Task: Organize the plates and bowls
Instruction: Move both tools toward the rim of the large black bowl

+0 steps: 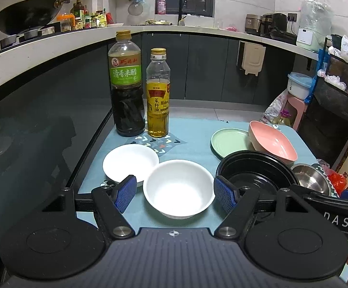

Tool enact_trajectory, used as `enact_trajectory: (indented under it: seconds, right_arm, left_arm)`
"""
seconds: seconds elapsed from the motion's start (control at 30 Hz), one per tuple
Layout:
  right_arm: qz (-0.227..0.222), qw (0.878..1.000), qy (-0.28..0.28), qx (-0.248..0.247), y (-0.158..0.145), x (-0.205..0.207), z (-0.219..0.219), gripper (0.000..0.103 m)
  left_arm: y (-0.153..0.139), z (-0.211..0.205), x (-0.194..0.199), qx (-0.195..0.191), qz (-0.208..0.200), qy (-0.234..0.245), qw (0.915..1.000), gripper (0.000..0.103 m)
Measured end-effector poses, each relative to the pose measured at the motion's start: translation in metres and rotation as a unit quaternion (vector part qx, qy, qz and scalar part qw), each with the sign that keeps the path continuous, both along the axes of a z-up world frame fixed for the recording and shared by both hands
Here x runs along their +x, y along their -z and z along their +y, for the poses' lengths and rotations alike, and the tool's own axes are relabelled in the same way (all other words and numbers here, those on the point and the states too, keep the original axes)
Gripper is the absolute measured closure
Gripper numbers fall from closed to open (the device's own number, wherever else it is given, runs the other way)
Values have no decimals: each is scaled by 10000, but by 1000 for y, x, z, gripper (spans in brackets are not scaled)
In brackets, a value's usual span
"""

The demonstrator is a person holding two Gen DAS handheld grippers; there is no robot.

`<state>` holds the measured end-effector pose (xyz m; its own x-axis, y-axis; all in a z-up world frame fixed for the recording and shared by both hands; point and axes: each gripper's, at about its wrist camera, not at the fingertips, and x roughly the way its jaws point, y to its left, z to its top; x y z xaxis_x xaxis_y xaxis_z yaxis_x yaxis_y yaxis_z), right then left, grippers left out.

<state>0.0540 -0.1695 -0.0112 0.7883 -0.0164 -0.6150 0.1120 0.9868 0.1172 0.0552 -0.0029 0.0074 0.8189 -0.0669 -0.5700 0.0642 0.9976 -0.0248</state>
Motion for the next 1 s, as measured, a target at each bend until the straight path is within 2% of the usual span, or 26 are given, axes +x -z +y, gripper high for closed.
enact_trajectory:
  seconds: [0.23,0.53,1.0]
  right_arm:
    - [43,10000,33,48,3,5,-4,42]
    - [88,9999,65,84,6,9,-7,42]
    - [168,9997,93,159,11,12,-9,42]
  left_arm:
    - [3,-6,3,152,-104,77,9998,36]
    - [8,-2,13,-156,146,-54,9998,36]
    - [18,-7,17,-189,364,-35,9992,37]
